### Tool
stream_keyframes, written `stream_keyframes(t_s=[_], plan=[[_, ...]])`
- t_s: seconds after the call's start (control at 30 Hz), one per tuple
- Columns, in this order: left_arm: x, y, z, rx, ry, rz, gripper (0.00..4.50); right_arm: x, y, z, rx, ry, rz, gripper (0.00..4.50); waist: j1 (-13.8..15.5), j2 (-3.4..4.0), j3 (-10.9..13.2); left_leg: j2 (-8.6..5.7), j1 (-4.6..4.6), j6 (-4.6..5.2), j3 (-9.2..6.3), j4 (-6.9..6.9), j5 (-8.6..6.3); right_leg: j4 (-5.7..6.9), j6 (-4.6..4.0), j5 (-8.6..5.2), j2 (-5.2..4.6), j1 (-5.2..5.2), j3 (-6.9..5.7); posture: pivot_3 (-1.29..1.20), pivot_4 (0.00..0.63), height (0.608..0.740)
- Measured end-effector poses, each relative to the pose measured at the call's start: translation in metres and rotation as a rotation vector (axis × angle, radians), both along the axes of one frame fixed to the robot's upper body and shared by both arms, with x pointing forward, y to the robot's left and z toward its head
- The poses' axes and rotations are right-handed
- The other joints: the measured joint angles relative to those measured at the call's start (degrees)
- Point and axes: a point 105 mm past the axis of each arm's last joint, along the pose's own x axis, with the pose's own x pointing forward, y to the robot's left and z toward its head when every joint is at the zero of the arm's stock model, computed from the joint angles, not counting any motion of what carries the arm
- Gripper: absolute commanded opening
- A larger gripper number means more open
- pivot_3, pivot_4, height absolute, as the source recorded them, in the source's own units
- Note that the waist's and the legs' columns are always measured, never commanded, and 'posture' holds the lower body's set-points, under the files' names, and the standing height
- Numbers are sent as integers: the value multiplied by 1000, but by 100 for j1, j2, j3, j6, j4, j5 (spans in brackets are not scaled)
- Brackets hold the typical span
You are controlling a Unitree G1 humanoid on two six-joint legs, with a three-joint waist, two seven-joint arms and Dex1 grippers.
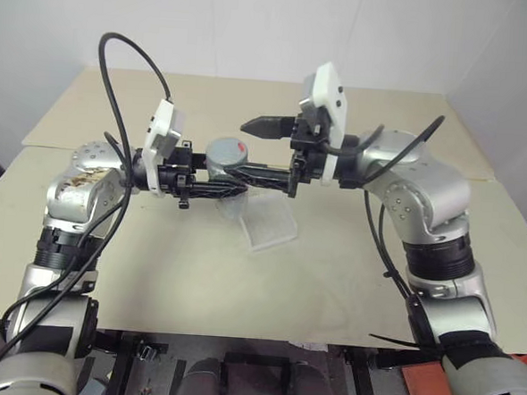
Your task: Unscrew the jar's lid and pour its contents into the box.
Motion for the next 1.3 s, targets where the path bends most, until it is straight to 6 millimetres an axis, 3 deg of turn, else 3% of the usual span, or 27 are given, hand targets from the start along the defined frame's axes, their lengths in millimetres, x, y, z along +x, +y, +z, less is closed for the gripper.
stream_keyframes(t_s=[0.1,0.17,0.47,0.9,1.3], plan=[[-6,0,1,5,-7,-38,1931,23,-32,5,25,3,-171,4425,43,-1,0,-5,0,0,0,1,0,-3,0,0,-6,5,-3,0,150,740],[-8,-1,1,6,-10,-57,1931,29,-43,4,35,11,-219,4425,42,-1,0,-3,0,1,1,0,0,-4,0,0,-4,2,-1,0,150,740],[-9,-4,0,0,-8,-67,1931,25,-48,2,20,0,-214,4425,-8,-1,0,1,0,0,1,-1,0,-1,0,0,1,0,3,0,150,740],[-2,-6,-3,-11,-1,-48,1931,-15,-12,18,76,-5,-24,4425,-3,-1,0,0,0,1,0,0,0,0,0,0,0,0,2,0,150,740],[-2,-7,-3,-15,-15,-54,1931,-23,21,3,11,8,25,4425,-2,-1,0,0,0,0,0,0,0,1,1,0,1,0,1,0,150,740]])
